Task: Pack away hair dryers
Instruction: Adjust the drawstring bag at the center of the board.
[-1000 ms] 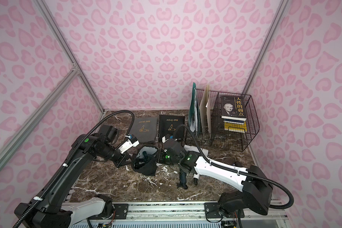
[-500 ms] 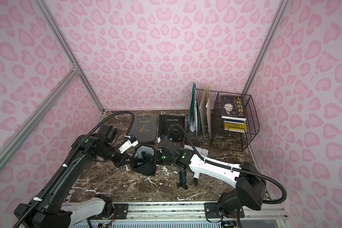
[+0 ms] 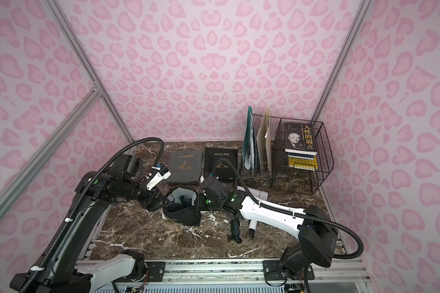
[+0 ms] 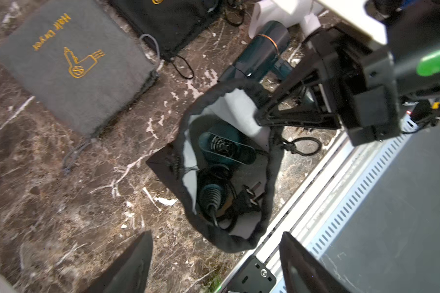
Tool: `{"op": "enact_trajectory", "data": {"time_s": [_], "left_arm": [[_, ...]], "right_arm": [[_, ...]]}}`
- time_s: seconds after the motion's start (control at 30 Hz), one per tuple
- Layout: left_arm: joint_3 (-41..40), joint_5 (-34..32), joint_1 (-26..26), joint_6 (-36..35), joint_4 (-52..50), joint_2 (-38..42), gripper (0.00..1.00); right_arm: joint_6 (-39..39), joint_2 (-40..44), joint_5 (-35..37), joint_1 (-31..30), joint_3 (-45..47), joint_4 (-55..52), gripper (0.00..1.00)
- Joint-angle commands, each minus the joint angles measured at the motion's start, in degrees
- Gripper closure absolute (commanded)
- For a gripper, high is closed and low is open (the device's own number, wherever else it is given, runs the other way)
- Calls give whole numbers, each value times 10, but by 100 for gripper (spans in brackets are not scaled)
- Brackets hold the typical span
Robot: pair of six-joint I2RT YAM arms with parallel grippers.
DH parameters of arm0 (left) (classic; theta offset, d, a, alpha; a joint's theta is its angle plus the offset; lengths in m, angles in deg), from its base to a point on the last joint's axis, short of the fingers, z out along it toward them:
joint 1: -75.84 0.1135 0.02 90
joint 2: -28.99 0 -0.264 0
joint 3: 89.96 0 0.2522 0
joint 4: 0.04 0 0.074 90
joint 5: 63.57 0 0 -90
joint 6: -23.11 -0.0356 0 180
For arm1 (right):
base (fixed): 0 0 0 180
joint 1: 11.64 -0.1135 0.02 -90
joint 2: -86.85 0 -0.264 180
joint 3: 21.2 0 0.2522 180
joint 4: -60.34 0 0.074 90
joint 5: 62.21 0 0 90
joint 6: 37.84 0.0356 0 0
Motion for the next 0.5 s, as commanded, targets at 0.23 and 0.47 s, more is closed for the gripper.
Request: {"op": "enact_trajectory", "data": {"time_s": [0.23, 0.47], "left_arm": [[-6, 57, 40, 127, 70, -91, 27], [-7, 109, 62, 162, 75, -120, 19]], "right_arm": [[-12, -8, 13, -1, -5, -8, 100], [-16, -7, 18, -5, -8, -14, 100]]}}
